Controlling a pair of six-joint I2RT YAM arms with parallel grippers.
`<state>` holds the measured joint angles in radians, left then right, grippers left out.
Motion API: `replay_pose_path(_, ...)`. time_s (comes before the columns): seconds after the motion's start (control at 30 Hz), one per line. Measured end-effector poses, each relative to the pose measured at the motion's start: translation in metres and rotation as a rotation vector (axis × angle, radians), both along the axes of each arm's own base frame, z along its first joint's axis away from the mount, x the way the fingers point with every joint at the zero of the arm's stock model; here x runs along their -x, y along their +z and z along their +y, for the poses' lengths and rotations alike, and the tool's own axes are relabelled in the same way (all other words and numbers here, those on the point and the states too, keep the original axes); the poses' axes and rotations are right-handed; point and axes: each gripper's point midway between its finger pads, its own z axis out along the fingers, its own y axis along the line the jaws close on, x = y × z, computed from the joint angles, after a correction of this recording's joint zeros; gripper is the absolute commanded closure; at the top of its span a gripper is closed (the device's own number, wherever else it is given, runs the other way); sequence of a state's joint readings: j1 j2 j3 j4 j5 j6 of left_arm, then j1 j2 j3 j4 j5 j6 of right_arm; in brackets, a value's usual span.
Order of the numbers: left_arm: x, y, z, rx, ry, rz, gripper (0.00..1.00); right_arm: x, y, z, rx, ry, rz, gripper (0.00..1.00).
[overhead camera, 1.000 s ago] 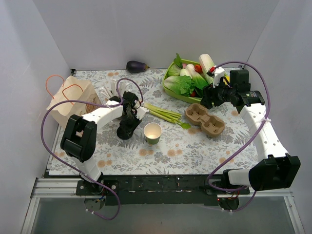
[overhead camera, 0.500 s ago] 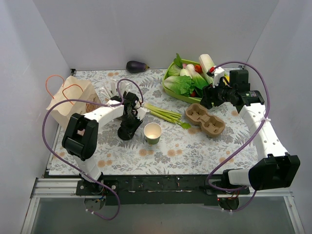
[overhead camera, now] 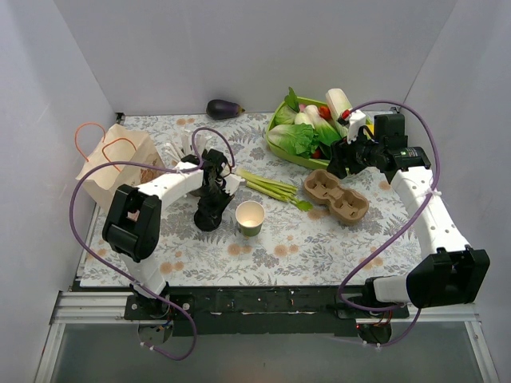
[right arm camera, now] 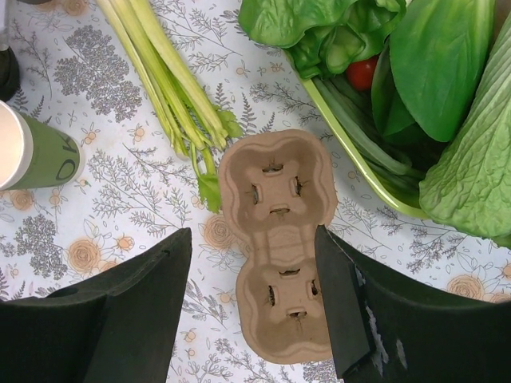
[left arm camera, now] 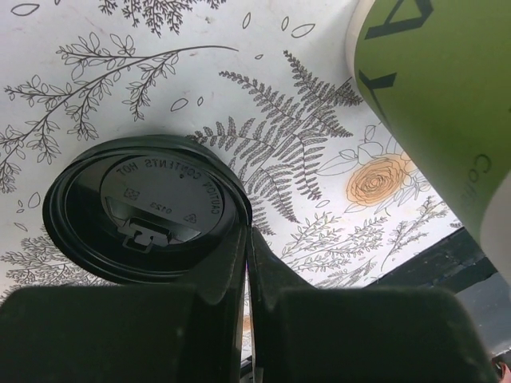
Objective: Pack the takeout coffee
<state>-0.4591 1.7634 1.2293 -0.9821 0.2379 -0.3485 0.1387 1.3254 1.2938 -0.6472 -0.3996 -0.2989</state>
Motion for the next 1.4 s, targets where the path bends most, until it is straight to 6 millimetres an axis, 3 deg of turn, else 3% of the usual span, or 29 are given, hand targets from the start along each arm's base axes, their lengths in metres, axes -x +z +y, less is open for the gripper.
replay_pose_path(0.33,0.000,0.011,0.006,-0.017,0.023,0.000,1.00,0.000,-0.001,0.000,0.000,0.001,0.004,0.29)
replay_pose_path(0.43,0.003,0.030,0.012,-0.021,0.033,-0.034,1.00,0.000,-0.001,0.001,-0.005,0.006,0.005,0.29)
replay_pose_path(0.6,0.006,0.081,0.013,0.035,0.057,-0.122,1.00,0.002,0.000,0.005,-0.021,0.026,0.007,0.29)
replay_pose_path(0.87,0.027,0.149,-0.025,0.341,-0.050,-0.177,1.00,0.010,0.014,0.030,-0.055,0.212,-0.030,0.29)
replay_pose_path(1.07,0.049,0.183,-0.054,0.586,-0.216,-0.172,1.00,0.031,0.030,0.071,-0.019,0.459,-0.127,0.29)
replay_pose_path(1.17,0.057,0.197,-0.068,0.705,-0.256,-0.172,1.00,0.048,0.026,0.089,-0.022,0.582,-0.148,0.28)
replay_pose_path(1.4,0.060,0.201,-0.092,0.877,-0.213,-0.083,1.00,0.065,-0.005,0.104,-0.113,0.641,-0.056,0.28)
